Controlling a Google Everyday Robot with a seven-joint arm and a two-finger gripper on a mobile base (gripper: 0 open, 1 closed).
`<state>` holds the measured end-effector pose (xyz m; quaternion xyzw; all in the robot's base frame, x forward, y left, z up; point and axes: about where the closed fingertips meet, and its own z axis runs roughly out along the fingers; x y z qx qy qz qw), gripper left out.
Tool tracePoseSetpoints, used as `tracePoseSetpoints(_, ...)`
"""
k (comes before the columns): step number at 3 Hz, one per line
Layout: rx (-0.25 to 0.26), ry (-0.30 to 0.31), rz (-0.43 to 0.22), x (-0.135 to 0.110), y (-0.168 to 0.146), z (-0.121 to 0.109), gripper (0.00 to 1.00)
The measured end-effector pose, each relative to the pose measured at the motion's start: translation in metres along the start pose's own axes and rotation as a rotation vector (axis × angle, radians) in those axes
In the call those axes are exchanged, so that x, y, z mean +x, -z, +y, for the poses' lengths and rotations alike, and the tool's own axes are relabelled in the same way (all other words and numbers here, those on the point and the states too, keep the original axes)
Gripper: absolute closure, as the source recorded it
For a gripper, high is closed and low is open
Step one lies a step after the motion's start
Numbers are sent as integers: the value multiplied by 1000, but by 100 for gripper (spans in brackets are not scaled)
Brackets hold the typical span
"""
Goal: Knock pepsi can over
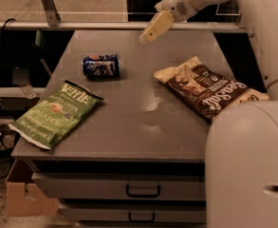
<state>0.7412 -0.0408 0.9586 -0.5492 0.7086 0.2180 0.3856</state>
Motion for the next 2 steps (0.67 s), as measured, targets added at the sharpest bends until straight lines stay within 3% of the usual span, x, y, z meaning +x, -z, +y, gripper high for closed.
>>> tracePoseSetpoints(1, 152, -41, -46, 8, 66, -24, 0)
tracePoseSetpoints(2, 175, -48, -52, 12, 75, -28, 0)
